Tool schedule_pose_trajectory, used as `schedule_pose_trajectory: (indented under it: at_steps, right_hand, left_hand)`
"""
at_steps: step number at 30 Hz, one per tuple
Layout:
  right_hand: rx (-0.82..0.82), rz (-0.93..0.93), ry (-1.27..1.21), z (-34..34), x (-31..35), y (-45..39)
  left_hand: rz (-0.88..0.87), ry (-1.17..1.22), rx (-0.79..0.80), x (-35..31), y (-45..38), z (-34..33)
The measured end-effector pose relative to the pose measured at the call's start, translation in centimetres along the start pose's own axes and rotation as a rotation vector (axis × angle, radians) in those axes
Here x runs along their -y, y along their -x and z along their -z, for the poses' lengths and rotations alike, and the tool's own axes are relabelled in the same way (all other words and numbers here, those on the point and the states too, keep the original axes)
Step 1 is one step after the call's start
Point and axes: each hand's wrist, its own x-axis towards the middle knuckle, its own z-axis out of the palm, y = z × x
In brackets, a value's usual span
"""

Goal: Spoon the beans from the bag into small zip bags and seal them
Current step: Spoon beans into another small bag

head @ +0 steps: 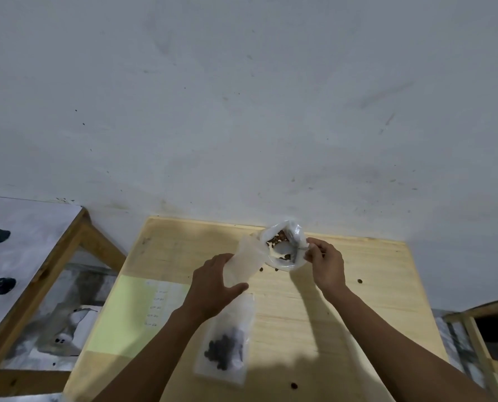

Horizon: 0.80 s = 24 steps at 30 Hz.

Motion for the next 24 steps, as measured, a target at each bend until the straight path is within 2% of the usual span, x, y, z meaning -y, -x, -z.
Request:
schedule_pose_trajectory:
  at_steps: [3,5,9,12,16,18,21,24]
  right_hand:
    - [-0.056,0.219,0.177,-0.2,-0.5,0.6]
    - [-0.034,0.273,0.233,-0.4,-0.6,0.5]
    - [0.011,0.103,0.201,-1.0,-1.1,0.5]
    - [-0.08,0.155,0.207,-1.6,-2.4,0.6]
    - [-0.12,-0.087,-0.019,-2.1,-2.6,-0.1]
    - [-0.089,-0.156,-0.106,-1.8,-2.0,0.1]
    - [-0.007,-0.162,-0.127,-1.2,-1.8,0.3]
    - [0.032,-0.214,-0.151,-0.9,-2.1,0.4]
  left_hand:
    - [-0.002,0.004,0.021,0.0,-0.6,-0.5]
    - [-0.001,0.012,0.037,-0.1,-1.0,-0.9]
    - [-0.001,0.03,0.064,-0.3,-1.9,-1.6]
    - [-0.005,0.023,0.072,-0.5,-2.3,-1.8]
    - [-0.01,0.04,0.086,-0.6,-2.7,-2.4]
    - [-0.023,0.043,0.093,-0.7,-2.7,-2.7]
    - [-0.054,0.048,0.121,-0.9,-2.7,-3.3]
    - [-0.124,0.04,0.199,-1.2,-2.6,-3.7]
